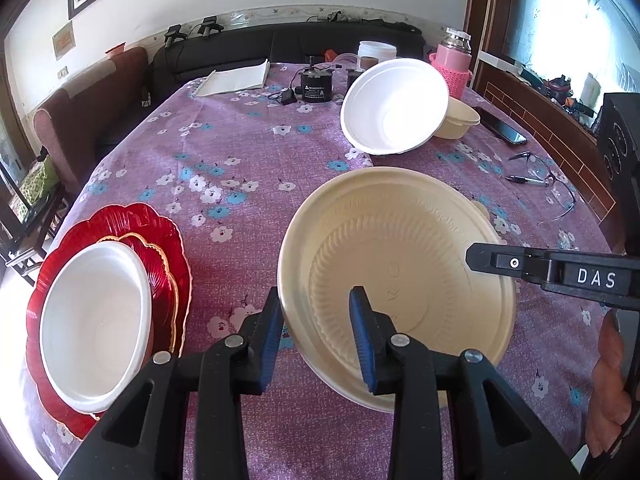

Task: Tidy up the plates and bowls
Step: 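Carry the cream bowl over the stacked plates and white bowl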

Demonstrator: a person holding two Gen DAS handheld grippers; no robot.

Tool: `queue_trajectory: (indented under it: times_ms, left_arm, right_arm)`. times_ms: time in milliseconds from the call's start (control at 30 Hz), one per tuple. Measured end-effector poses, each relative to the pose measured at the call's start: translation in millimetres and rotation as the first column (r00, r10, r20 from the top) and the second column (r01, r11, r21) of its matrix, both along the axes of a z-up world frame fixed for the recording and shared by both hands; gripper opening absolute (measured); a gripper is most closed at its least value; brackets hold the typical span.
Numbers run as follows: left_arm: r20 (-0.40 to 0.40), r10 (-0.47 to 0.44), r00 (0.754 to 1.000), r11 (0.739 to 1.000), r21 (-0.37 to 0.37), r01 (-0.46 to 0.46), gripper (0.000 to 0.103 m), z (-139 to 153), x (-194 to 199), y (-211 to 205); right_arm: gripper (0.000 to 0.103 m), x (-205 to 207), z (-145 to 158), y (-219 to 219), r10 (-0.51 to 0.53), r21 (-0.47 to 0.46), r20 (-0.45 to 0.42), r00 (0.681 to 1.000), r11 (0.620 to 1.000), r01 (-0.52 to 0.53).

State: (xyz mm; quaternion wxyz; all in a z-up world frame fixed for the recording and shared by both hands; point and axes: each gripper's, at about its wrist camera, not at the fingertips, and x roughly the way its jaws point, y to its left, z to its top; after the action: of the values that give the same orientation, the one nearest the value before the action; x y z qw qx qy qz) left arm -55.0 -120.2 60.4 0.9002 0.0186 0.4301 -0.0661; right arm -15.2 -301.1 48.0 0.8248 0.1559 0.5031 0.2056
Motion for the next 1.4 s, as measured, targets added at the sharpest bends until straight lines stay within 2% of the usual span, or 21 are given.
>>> queue_trajectory:
  times_ms: [833, 1133, 1400]
  left_arm:
    - [0.056, 0.051, 0.997, 0.998, -0.038, -0.049, 0.034, 18, -11, 31]
    - [0.103, 0.129, 0.986, 0.99, -0.072, -0.122, 0.038, 39, -17, 67]
    - [0.137, 0.239, 0.961, 0.969, -0.096, -0.228, 0.041, 55, -31, 116]
  right_arm:
    - [0.015, -6, 17, 30, 0.044, -0.029, 0.041, 0.998, 0.999, -0.043]
    - [0.015, -9, 45, 62, 0.103, -0.025, 0.102, 0.989, 0.995, -0.101]
    - [0.015, -4, 58, 112, 0.175, -0.001, 0.111, 0.978, 0.984, -0.176]
